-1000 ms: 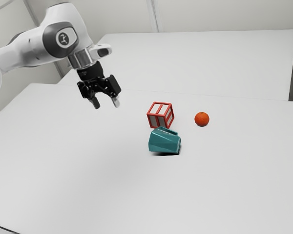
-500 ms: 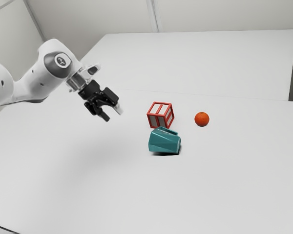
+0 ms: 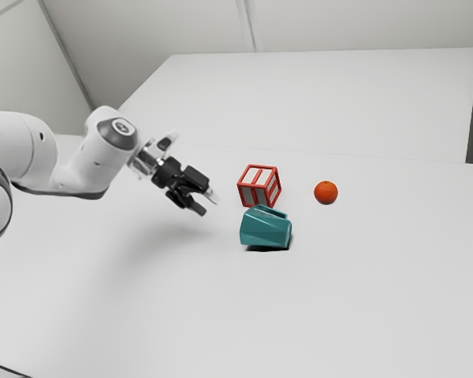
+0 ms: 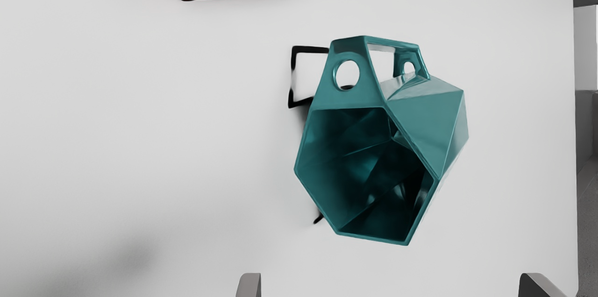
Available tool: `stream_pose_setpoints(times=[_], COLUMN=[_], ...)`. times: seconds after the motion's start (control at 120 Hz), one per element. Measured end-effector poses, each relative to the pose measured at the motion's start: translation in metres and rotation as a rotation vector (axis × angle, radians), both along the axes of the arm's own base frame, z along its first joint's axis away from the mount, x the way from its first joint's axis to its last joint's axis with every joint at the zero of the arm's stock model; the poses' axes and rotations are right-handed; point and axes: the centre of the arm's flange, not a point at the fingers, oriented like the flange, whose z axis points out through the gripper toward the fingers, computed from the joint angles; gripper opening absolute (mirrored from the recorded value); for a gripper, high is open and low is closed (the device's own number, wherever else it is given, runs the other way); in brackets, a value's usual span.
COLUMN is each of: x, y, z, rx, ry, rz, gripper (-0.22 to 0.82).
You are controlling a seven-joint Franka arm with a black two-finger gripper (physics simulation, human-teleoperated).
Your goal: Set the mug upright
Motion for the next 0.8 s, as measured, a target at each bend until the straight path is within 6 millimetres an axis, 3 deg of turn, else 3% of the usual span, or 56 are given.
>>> stream_pose_setpoints(times=[0.55, 0.8], x=[0.008, 0.012], y=[-0.06, -0.082], z=[-0.042, -0.048], rx=[-0.172, -0.23], ry=[-0.047, -0.066], rz=[-0.07, -0.087], gripper=[0.6, 0.6])
